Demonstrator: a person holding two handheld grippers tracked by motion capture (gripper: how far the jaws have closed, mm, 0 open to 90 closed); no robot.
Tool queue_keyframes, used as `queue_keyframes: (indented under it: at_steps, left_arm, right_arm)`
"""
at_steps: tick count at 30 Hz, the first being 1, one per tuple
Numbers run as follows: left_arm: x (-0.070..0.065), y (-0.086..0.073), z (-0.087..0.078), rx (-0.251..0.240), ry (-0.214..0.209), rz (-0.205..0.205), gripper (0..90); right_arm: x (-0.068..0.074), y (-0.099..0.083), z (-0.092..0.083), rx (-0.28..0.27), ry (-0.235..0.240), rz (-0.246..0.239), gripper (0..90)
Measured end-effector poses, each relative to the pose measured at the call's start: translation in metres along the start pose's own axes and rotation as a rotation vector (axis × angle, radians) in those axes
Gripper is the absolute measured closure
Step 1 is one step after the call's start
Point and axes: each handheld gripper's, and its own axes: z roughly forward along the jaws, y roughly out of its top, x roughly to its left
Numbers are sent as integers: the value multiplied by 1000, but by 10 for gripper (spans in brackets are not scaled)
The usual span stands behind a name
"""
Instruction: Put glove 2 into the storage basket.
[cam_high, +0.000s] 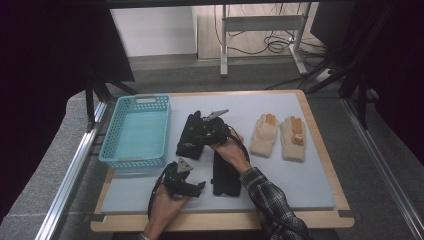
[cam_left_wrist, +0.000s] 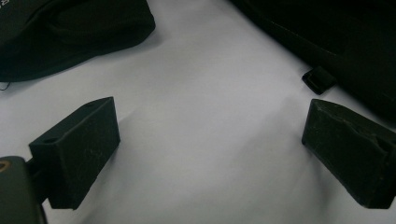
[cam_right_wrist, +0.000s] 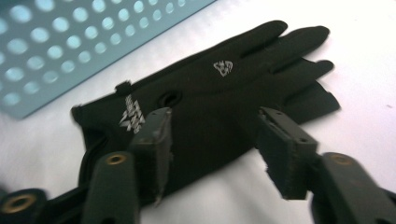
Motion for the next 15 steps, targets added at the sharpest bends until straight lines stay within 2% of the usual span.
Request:
queue_keyframes:
  at_steps: [4, 6, 8, 10, 13, 15]
  left_arm:
    - [0, 0, 0, -1, 0, -1, 42]
    - [0, 0, 0, -3, 0, -3, 42]
    - [0, 0, 0, -5, 0, -6, 42]
    - [0, 0, 0, -6, 0, -6, 42]
    - [0, 0, 0, -6, 0, -7, 42]
    - [-1, 0, 0, -6, 0, -7, 42]
  right_arm:
    - [-1, 5, 16, 7, -13, 5, 325]
    - [-1, 6, 26, 34, -42, -14, 313]
    - [-3, 8, 31, 42, -44, -4, 314]
    - [-3, 8, 35, 67, -54, -7, 357]
    - [-2, 8, 39, 68, -37, 4, 453]
    - [-1, 10, 39, 74, -42, 7, 512]
